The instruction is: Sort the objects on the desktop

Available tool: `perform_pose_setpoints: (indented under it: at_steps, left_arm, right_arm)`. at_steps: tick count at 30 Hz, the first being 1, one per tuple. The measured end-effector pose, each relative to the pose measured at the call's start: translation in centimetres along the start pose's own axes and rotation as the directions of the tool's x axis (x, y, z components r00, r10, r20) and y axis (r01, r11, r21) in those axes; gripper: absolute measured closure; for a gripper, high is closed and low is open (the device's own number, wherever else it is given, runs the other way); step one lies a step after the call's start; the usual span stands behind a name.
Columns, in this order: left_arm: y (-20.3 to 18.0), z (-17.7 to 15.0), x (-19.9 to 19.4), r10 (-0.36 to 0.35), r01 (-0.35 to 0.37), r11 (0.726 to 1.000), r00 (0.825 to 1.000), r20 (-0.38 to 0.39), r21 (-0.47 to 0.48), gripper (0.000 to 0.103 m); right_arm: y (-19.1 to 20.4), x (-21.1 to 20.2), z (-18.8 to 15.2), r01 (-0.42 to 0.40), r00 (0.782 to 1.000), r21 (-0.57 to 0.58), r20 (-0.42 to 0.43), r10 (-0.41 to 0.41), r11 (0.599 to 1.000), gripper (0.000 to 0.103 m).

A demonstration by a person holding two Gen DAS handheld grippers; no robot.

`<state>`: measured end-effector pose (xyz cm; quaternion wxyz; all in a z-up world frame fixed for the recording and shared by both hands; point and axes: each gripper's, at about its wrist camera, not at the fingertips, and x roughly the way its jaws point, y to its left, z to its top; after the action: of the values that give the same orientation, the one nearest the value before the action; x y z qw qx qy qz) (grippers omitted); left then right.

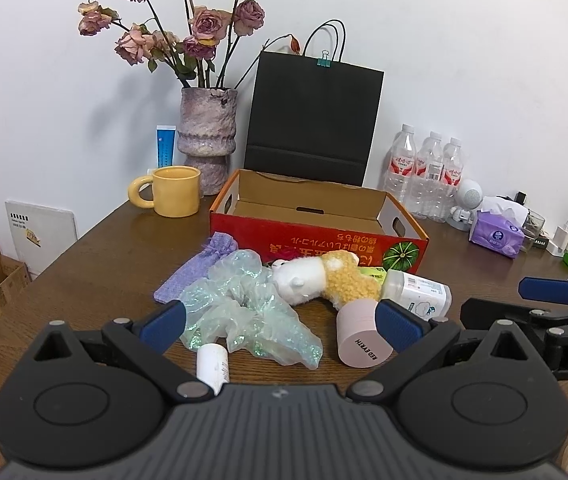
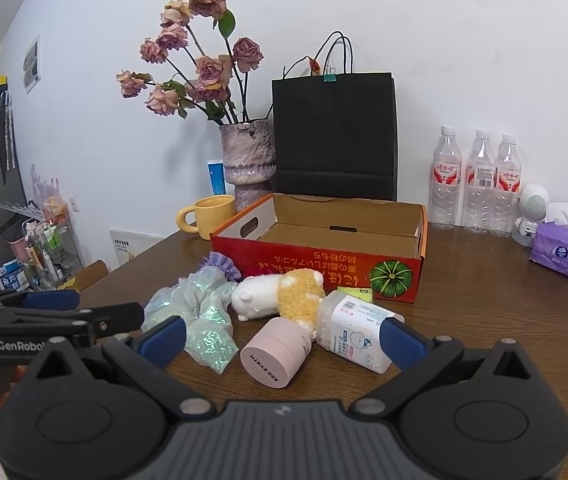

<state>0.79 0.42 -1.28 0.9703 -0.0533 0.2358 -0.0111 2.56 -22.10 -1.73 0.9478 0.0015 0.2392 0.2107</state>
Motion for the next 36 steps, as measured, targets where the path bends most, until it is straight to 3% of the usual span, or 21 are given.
perform_pose_setpoints:
  at_steps: [18,29,34,36]
  left_arm:
    - [0.7,-0.3,1.5,0.037,-0.039,0.999,0.998,-0.054,-0.037,0.000]
    - [2.9,-1.7,4.1,0.029,-0.039,0.996,0.991,-0.129,-0.081,0.000]
    - [4.0,-2.6,5.4,0.028,-0.039,0.997,0.986,-0.165,-0.064,0.001]
    - [4.3,-2.9,6.1,0.029,-0.042,0.997,0.983,-0.180,-0.067,0.003]
  right_arm:
    - [-1.0,0.8,0.0,-0.033,0.999,0.035,0.000,0.033,0.999,0.000]
    - [-3.4,7.3,-1.3,0.041,0.990,0.114,-0.138,-0.025,0.993,0.000]
    - [-3.1,9.2,-2.1,-0.006,0.987,0.115,-0.158,0.024,0.993,0.002]
    - [-2.6,9.9,-2.3,-0.026,0.985,0.128,-0.166,0.047,0.991,0.008]
